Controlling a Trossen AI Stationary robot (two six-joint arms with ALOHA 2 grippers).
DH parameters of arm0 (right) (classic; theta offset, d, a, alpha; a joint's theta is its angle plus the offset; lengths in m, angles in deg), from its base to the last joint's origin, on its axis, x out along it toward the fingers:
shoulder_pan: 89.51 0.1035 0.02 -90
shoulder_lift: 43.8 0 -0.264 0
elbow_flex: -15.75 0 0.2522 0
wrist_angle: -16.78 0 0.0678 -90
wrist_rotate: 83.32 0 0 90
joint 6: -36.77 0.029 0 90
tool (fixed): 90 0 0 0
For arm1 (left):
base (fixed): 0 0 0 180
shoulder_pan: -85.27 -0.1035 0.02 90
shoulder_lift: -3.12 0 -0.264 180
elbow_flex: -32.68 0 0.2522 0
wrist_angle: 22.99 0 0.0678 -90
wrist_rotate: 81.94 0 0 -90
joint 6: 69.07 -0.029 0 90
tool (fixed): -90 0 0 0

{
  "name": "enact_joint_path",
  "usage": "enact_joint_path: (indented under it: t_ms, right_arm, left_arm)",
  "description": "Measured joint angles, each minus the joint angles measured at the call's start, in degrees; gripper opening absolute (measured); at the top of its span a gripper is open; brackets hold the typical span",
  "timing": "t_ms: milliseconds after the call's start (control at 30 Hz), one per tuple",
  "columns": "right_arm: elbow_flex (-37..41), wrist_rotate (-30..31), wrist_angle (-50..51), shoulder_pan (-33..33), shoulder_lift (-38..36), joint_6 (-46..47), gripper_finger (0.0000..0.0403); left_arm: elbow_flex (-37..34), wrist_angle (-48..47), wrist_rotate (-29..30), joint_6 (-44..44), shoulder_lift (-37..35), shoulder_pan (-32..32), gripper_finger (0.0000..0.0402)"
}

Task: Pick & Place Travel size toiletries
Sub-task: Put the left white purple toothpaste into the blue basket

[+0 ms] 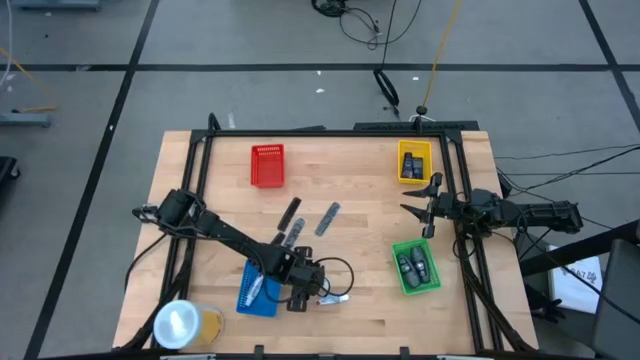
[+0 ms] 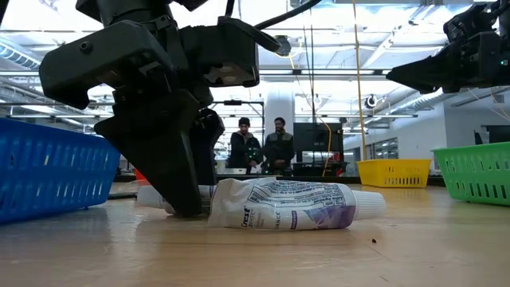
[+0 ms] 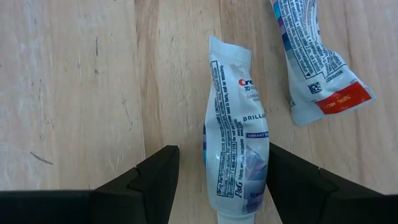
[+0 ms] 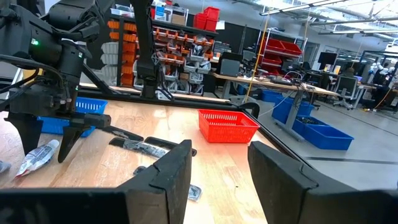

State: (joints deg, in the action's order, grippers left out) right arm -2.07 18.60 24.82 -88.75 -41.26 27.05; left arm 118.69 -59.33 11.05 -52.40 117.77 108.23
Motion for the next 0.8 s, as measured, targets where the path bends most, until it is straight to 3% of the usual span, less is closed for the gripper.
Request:
enact_joint_path:
  t_ms: [167,533,800]
  right_arm:
    - [0.0,0.0,0.0,0.0,0.0,0.0,0.0151]
    - [0.0,0.0,0.0,0.0,0.0,0.0,0.0151]
    - [0.0,0.0,0.0,0.0,0.0,0.0,0.0151]
  left_arm:
    - [0.0,-0.1,0.0,0.0,0.0,0.0,0.0217]
    - [0.0,-0.1,-0.1,0.0,-0.1,0.0,0.0102]
    - [0.1,0.2,0.7,-0.3,-0.1,-0.1,0.0063]
